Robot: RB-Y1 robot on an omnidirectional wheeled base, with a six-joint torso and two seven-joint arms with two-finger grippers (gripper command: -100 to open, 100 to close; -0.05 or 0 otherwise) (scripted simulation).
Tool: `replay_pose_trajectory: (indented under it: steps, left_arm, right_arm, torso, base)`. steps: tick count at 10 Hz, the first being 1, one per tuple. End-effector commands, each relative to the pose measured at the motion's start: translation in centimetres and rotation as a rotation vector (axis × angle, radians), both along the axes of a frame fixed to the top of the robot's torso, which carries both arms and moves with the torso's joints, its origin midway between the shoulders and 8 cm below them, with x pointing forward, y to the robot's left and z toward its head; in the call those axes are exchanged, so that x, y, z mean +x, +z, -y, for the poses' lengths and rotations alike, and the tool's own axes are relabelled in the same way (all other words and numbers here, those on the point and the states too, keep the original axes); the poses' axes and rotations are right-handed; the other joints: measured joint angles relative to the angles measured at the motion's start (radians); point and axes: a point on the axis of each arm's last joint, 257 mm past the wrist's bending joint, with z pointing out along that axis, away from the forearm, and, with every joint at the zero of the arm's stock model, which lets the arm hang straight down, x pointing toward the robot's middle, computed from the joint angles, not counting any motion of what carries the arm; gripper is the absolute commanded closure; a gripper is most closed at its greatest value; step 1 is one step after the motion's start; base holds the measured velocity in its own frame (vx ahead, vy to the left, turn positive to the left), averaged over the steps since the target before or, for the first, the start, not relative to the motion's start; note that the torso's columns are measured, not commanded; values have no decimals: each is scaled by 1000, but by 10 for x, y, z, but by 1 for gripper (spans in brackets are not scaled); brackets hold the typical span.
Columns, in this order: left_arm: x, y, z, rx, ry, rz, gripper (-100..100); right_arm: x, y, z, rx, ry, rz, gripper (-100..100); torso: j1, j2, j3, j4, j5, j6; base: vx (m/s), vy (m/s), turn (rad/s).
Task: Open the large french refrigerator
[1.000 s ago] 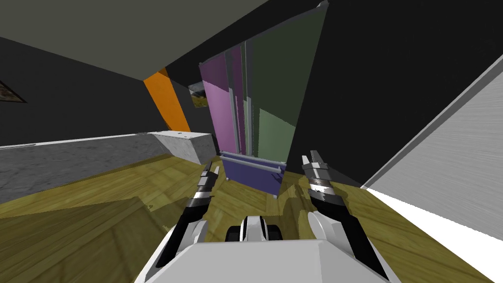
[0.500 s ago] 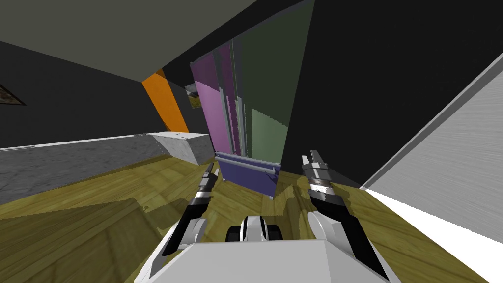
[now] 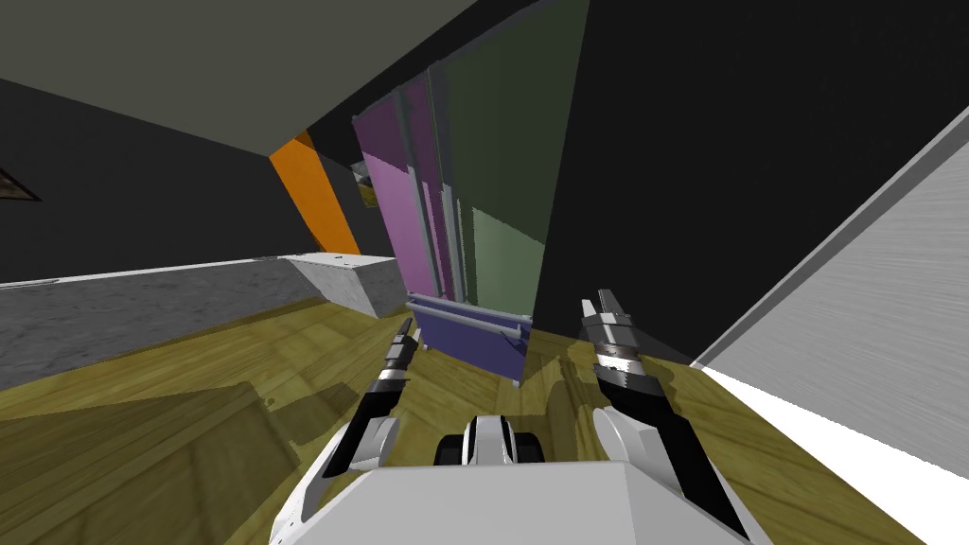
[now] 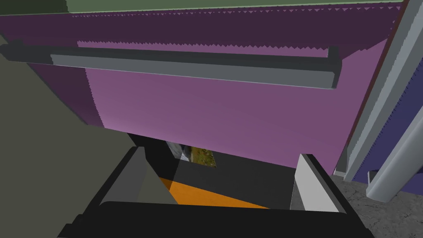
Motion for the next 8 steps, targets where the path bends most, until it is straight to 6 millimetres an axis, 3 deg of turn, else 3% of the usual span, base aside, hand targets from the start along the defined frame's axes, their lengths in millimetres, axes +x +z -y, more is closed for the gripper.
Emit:
replay_pose_trajectory:
  steps: [1, 8]
  left_arm:
    - [8, -14, -10, -1, 15, -20, -100]
    - [21, -57, -37, -11, 61, -86, -100]
  right_arm:
    - [0, 0, 0, 0, 0, 0, 0]
    - [0, 0, 0, 0, 0, 0, 0]
  torso:
    - [2, 0, 0, 0, 0, 0]
    - [-1, -1, -1, 0, 0, 0]
  base:
    - [30, -112, 4]
    - [32, -136, 6]
